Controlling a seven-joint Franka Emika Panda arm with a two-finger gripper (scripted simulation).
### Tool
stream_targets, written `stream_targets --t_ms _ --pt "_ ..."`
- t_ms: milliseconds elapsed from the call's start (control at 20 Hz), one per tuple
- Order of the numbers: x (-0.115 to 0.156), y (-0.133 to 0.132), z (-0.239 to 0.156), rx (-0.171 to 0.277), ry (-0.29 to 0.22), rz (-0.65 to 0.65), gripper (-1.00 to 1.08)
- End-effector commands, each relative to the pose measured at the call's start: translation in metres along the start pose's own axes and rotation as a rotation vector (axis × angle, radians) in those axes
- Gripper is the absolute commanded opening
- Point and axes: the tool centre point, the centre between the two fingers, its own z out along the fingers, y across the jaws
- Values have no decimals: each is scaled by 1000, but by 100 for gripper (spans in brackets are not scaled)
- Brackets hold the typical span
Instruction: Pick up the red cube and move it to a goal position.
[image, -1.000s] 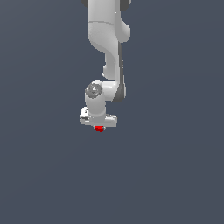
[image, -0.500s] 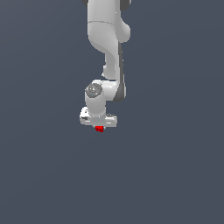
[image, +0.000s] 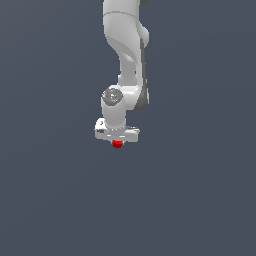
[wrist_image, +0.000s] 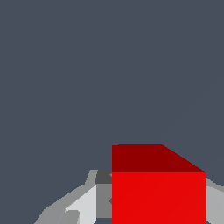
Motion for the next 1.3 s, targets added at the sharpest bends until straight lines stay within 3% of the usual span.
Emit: stream_targets --t_ms 0,800,1250 --pt "0 -12 -16 0 2 -1 -100" --pt "-2 -114 -162 -2 2 0 -100" --pt "0 -145 -205 0 2 -1 -100"
